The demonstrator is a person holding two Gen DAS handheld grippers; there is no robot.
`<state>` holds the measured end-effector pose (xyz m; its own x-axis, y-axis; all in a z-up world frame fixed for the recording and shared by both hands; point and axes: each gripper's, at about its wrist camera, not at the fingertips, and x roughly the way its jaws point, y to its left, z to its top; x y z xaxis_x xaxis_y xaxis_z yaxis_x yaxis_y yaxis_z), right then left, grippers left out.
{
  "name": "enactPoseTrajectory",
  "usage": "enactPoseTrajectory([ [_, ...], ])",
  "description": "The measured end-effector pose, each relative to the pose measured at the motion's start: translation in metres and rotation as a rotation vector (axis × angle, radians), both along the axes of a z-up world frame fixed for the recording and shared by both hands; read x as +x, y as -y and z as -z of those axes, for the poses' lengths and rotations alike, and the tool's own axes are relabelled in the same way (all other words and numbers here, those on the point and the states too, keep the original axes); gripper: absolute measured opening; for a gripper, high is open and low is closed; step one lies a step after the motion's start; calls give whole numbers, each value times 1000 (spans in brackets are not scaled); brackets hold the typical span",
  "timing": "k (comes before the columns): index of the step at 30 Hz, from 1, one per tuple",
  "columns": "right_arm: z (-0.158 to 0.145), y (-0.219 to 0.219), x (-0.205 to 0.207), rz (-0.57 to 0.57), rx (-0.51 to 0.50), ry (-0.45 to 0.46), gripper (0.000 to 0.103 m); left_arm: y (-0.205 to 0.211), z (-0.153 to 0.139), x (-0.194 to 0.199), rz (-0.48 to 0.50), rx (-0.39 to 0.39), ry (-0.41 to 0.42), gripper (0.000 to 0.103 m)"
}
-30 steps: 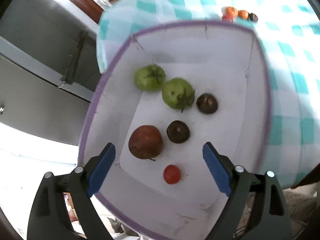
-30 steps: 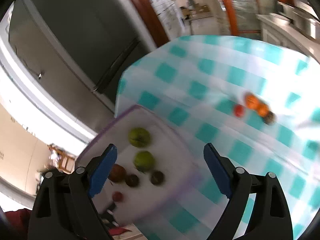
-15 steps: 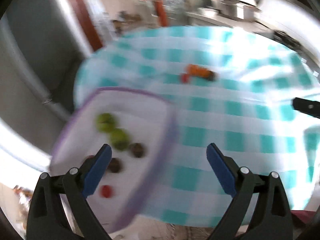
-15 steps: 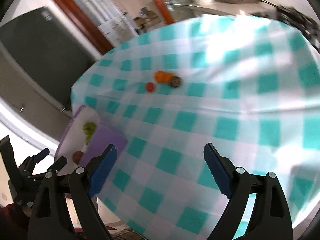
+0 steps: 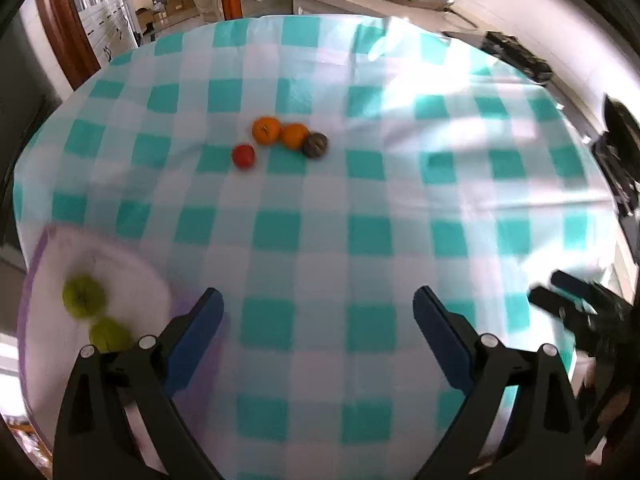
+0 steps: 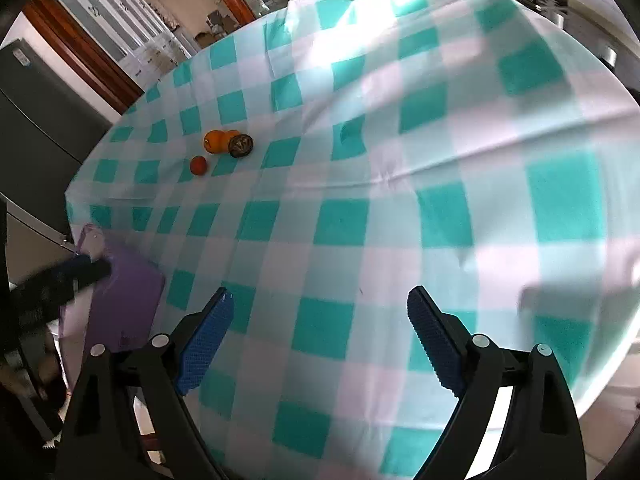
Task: Organize fruits
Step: 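Withdraw both open tools from the box toward the remaining fruit, then grasp the last dark dried fruit with the right tool while the left tool grasps a tangerine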
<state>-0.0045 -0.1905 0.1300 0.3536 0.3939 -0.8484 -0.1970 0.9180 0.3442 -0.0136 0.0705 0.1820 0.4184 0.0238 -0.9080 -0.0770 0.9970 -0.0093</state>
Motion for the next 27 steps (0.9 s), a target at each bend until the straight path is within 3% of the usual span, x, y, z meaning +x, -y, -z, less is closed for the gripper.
enactPoseTrajectory([
  [3, 2, -33, 21, -36, -36, -4, 86, -35, 5, 50, -8, 38, -36, 96],
  [6, 9, -79, 46, -107, -93, -11, 86, -75, 0, 85, -38, 11, -21, 96],
  [9, 20, -125, 75, -170, -133, -14, 86, -105, 4, 108, -39, -20, -18, 96],
  [11, 29, -155, 100, -202, -162, -18, 86, -124, 18, 121, -18, 0, -38, 96],
  [18, 56, -227, 180, -231, -205, -22, 86, -152, 56, 140, 30, -64, -127, 96],
  [27, 89, -261, 214, -282, -289, -43, 74, -158, 81, 161, 56, -81, -180, 96],
])
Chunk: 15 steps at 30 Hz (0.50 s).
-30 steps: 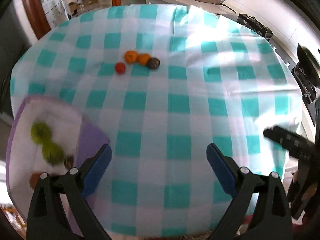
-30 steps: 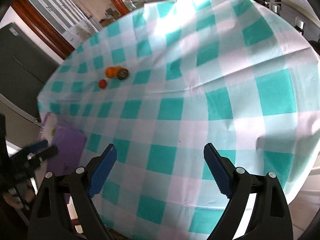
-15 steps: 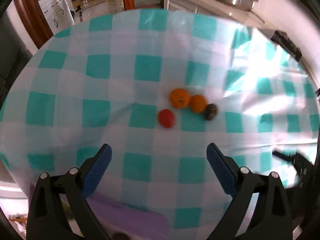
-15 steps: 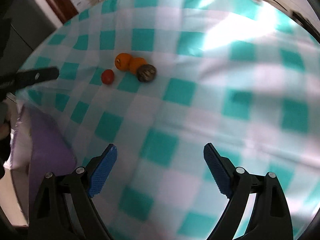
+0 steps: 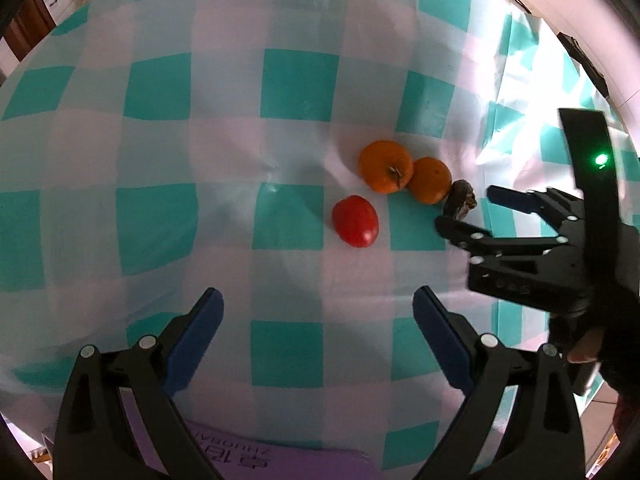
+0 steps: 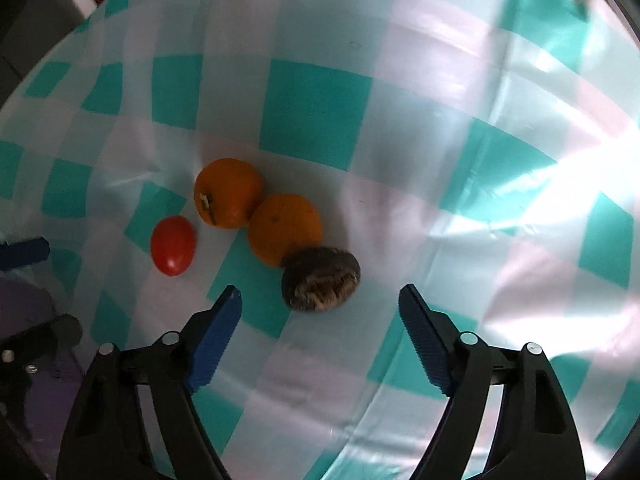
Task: Organize fruits
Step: 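Grasp the last dark dried fruit with the right tool while the left tool grasps a tangerine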
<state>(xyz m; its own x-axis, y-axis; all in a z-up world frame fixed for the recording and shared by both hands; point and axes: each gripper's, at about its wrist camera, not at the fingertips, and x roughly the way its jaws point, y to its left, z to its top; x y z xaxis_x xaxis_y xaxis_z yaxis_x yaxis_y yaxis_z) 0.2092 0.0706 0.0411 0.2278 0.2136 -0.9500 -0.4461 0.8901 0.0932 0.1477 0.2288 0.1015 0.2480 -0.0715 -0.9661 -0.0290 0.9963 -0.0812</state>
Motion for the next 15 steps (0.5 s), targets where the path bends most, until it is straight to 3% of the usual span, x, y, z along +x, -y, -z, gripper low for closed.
enactPoseTrajectory([
  [3, 5, -2, -2, -8, -13, 7, 62, -1, 0, 5, 5, 5, -7, 96],
  [9, 9, 3, -3, -6, -1, 34, 62, 5, 13, 22, 24, 19, -46, 96],
  [11, 9, 2, -5, -26, 1, 51, 54, 6, 17, 29, 27, 28, -72, 96],
  [12, 8, 1, -7, -39, 1, 68, 40, 7, 20, 31, 27, 28, -87, 96],
  [15, 3, 6, -15, -17, 12, 93, 41, 7, 24, 40, 20, 17, -116, 96],
])
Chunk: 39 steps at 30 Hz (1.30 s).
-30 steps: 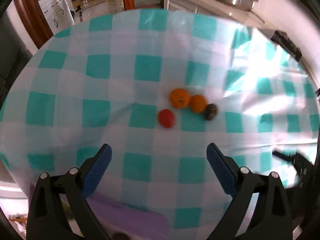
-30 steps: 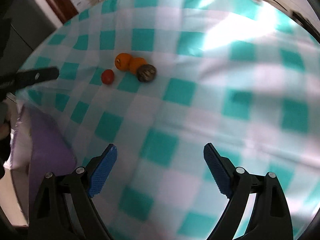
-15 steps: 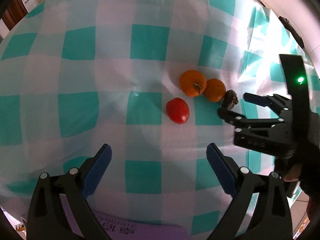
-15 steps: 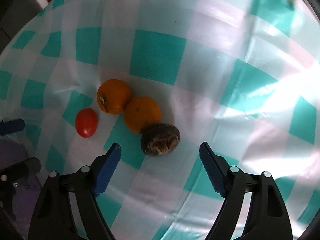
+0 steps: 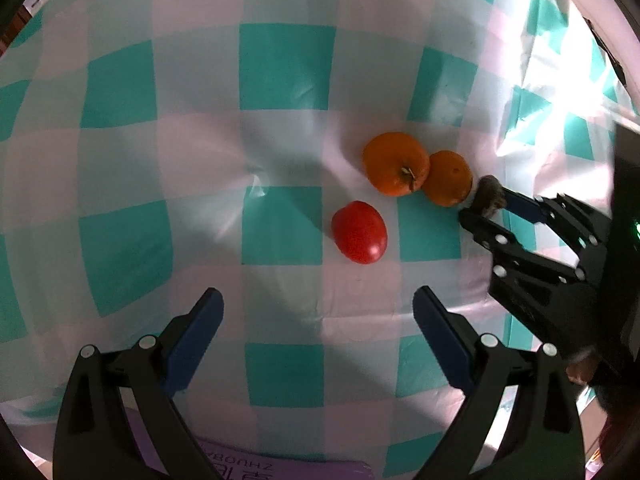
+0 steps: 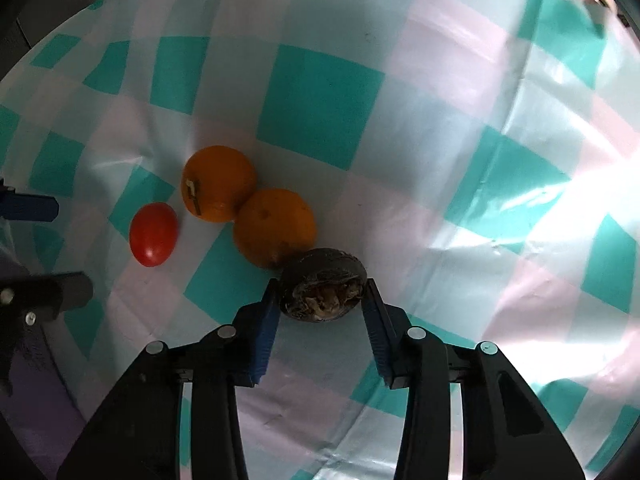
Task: Organize fruits
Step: 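Grasp the last dark dried fruit with the right tool while the left tool grasps a tangerine, then lift the dried fruit and tangerine and carry both over the white box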
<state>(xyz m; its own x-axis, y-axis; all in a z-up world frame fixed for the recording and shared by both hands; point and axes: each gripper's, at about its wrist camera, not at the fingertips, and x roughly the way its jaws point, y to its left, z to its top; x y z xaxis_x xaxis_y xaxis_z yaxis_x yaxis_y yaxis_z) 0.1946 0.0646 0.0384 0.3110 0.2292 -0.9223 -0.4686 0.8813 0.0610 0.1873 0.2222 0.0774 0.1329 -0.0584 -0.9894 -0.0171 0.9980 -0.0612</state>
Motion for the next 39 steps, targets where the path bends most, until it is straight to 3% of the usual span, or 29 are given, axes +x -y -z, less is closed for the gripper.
enactPoseTrajectory([
  [6, -18, 42, -36, 140, 96, -4, 41, 16, 0, 25, 39, -7, 76, 94],
  [10, -25, 64, -69, 179, 124, -28, 41, 41, 16, 44, 198, 130, 96, 75],
  [12, -26, 75, -80, 188, 123, -38, 41, 45, 21, 49, 252, 123, 99, 62],
  [15, -22, 90, -101, 204, 112, -56, 41, 59, 25, 53, 395, 147, 140, 62],
  [17, -21, 97, -110, 215, 111, -61, 41, 72, 27, 52, 508, 203, 180, 62],
  [19, -22, 101, -124, 225, 115, -61, 41, 81, 32, 54, 563, 261, 185, 62],
  [21, -26, 107, -132, 224, 118, -54, 41, 84, 34, 57, 576, 265, 196, 59],
  [23, -25, 111, -127, 225, 121, -43, 41, 83, 31, 60, 563, 235, 188, 44],
  [30, -47, 125, -138, 227, 133, -3, 41, 59, -17, 37, 344, 48, 259, 44],
  [33, -57, 136, -151, 215, 156, 4, 41, 51, -60, 7, 234, -11, 321, 44],
  [39, -86, 152, -167, 167, 213, 40, 41, 64, -141, -91, 69, -14, 452, 44],
])
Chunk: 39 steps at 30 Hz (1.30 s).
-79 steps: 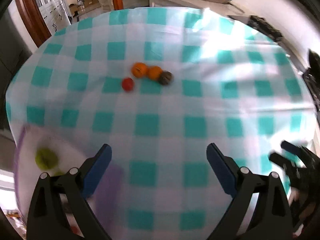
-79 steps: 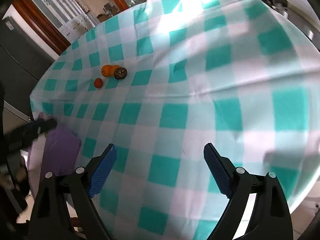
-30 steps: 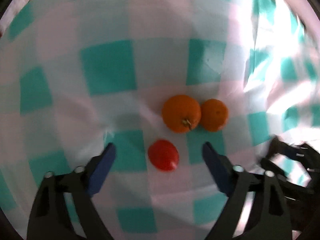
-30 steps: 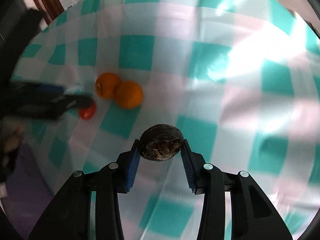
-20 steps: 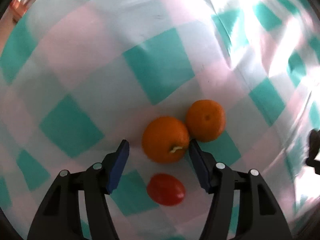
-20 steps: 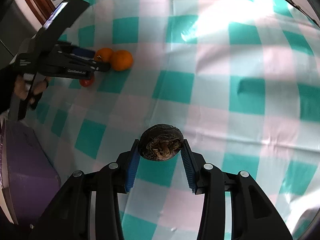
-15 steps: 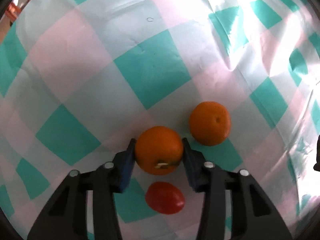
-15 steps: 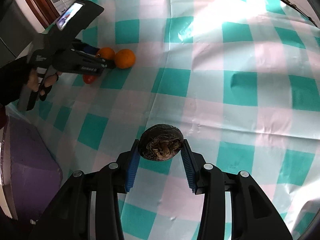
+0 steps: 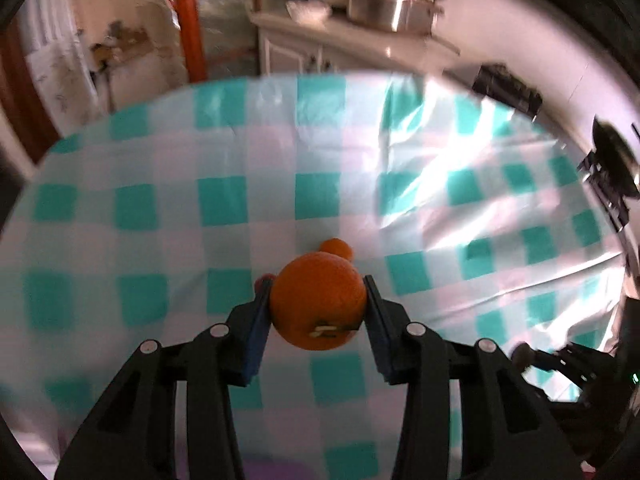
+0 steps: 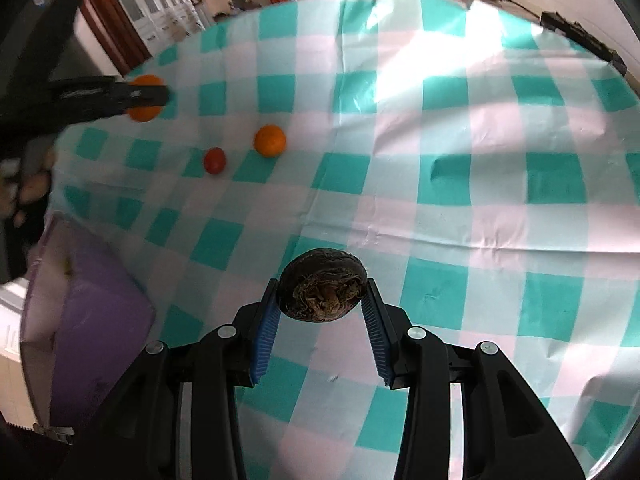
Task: Organize fruits
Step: 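Lift the dried fruit and tangerine and carry both over the white box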
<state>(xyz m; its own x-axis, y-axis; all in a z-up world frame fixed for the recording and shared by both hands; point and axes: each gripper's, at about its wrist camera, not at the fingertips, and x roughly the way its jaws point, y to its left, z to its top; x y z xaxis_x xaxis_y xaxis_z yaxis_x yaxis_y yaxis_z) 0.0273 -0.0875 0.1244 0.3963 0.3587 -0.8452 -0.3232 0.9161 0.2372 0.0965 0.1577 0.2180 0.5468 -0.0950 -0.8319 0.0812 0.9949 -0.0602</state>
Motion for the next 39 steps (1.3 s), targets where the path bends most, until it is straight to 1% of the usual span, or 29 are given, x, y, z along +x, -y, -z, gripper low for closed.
enactPoseTrajectory([
  [3, -30, 13, -8, -24, 29, 55, 41, 15, -36, -52, -55, -4, 53, 44],
  [5, -52, 23, -15, -37, 61, 100, 41, 27, -49, -86, -91, 1, 84, 44],
  [7, -70, 30, -26, -56, 100, 139, 41, 30, -66, -127, -129, 6, 107, 44],
  [9, -80, 35, -36, -80, 123, 159, 41, 35, -70, -165, -172, 1, 110, 44],
  [10, -83, 36, -43, -93, 143, 165, 41, 42, -65, -175, -187, 1, 110, 44],
  [13, -84, 36, -60, -115, 182, 159, 41, 52, -58, -216, -222, 4, 95, 44],
  [16, -83, 29, -74, -147, 204, 146, 41, 54, -48, -249, -260, 2, 79, 44],
  [19, -90, 20, -85, -178, 223, 160, 41, 46, -42, -271, -311, -21, 72, 44],
  [22, -96, 10, -92, -201, 235, 174, 41, 34, -38, -285, -354, -34, 66, 44],
  [25, -96, 0, -93, -210, 242, 170, 41, 23, -36, -294, -373, -28, 58, 44],
  [29, -96, -27, -94, -232, 235, 165, 41, 3, -34, -299, -387, -26, 53, 44],
  [33, -100, -67, -95, -272, 227, 177, 41, -28, -31, -305, -405, -20, 51, 44],
  [36, -104, -107, -98, -300, 211, 176, 41, -63, -26, -310, -426, -20, 39, 44],
  [39, -106, -154, -105, -355, 182, 176, 41, -101, -22, -316, -447, -7, 27, 44],
])
